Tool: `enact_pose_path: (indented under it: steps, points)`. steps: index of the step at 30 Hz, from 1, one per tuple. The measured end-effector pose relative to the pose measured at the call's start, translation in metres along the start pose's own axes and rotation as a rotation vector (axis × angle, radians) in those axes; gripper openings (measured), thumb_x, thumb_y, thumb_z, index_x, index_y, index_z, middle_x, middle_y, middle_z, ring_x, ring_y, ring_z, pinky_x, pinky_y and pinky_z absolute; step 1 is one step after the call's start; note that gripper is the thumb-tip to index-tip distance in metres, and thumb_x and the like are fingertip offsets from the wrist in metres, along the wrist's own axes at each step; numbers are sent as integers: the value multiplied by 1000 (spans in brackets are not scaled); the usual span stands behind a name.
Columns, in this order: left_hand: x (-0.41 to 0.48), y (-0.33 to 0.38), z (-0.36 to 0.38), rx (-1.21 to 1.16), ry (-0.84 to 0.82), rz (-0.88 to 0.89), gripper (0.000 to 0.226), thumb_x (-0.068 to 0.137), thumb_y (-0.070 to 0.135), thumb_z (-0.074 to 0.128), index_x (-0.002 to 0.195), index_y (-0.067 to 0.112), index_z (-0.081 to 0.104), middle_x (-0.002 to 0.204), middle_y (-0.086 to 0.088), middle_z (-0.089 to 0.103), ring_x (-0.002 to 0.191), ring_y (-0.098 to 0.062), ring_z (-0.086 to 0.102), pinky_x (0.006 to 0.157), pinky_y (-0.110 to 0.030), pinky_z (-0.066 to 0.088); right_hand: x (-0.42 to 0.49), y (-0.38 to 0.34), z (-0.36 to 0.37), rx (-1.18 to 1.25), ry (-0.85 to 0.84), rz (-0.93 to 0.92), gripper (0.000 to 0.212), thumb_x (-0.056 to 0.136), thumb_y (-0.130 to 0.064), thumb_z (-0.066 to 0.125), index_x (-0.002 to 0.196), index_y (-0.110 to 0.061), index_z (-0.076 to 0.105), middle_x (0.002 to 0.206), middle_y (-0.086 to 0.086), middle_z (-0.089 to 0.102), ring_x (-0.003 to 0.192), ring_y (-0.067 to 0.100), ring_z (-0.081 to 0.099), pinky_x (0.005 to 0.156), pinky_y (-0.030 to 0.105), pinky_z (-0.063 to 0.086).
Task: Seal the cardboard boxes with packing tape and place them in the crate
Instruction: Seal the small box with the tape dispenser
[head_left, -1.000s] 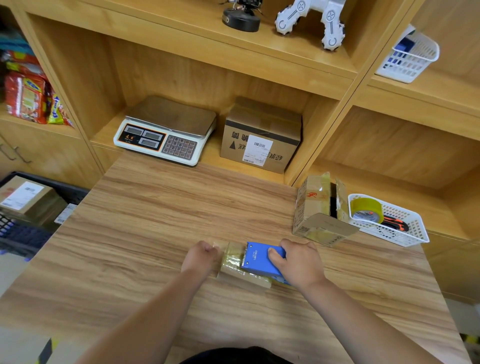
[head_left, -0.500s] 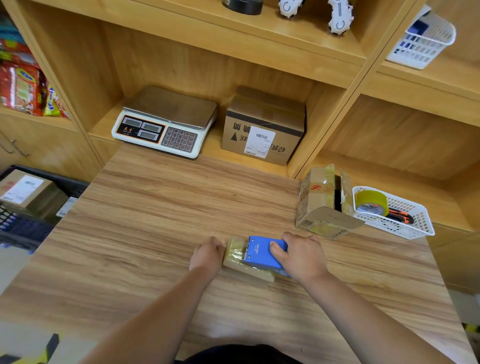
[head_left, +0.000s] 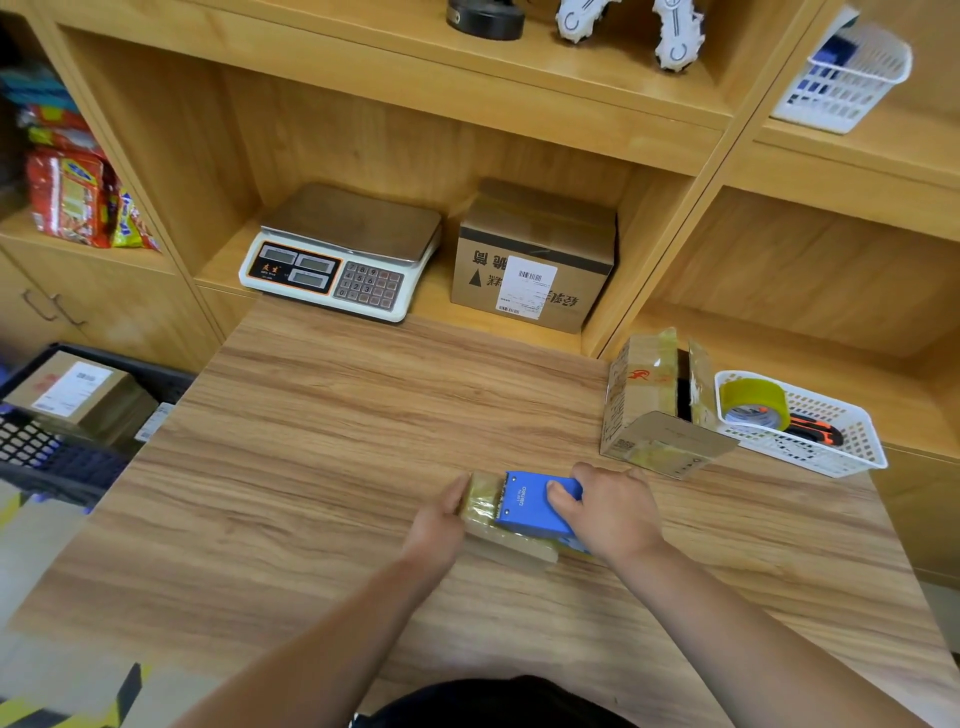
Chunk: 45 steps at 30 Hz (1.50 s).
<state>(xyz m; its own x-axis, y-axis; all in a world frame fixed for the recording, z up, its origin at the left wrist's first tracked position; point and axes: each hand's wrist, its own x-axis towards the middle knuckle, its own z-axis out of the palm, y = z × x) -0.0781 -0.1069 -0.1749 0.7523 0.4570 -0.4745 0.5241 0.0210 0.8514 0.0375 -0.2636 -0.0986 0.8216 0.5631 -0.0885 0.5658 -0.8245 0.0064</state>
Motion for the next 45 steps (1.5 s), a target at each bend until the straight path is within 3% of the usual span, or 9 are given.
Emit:
enact_pose_path:
  steps: [5,7,11,17,23,26,32,38,45]
  points:
    - [-1,4,-5,197,-252,-7,99,77,0,55,151,25,-7,154,1,25,113,-10,49,73,-8,42,-1,2,1,10,8,2,38,90,-49,38,67,-19,42,51,-6,40,55,20,43,79,28,29]
    - [5,13,-10,379,-261,73,108,75,6,63,150,20,-13,158,-2,11,130,-15,39,88,-15,41,-1,2,1,7,11,7,38,90,-50,37,68,-19,42,52,-6,41,55,19,43,79,28,29]
    - [20,24,-4,730,-310,352,113,68,14,72,152,19,-4,159,1,2,145,-11,4,109,-14,13,-2,3,1,26,16,20,38,89,-50,38,65,-20,39,52,-6,42,53,18,41,73,28,26]
    - [35,17,2,927,-235,532,81,56,27,77,127,17,39,121,1,36,117,-17,34,90,-16,26,-1,5,-1,-1,-6,-15,37,88,-50,37,65,-21,35,51,-7,37,47,14,31,73,29,27]
    - [45,15,3,949,-261,511,92,53,37,82,130,19,36,121,3,34,116,-16,32,94,-18,29,3,18,-9,-4,-66,-124,38,95,-51,30,76,-20,42,59,-4,45,54,20,35,84,32,33]
    - [46,17,3,981,-279,492,104,53,39,84,140,21,31,127,1,35,120,-17,31,99,-18,26,1,28,-13,24,-60,-137,38,95,-51,32,77,-21,45,70,1,61,64,22,40,75,30,29]
    - [44,22,4,992,-277,475,105,52,39,84,141,26,31,128,2,35,120,-17,33,101,-20,27,-14,76,-15,11,-110,-90,38,95,-52,32,77,-22,47,62,-4,49,66,21,42,74,27,31]
    - [42,24,5,995,-286,464,103,54,38,83,142,26,29,128,1,35,119,-17,33,100,-21,28,-21,93,-5,18,-140,-79,41,96,-53,31,89,-23,56,72,-3,61,79,21,46,63,31,16]
    - [42,25,6,1022,-279,458,103,55,39,83,142,28,28,128,1,33,118,-17,31,100,-21,25,-14,97,10,7,-175,-77,39,95,-55,29,87,-25,53,74,-5,63,77,19,41,64,30,18]
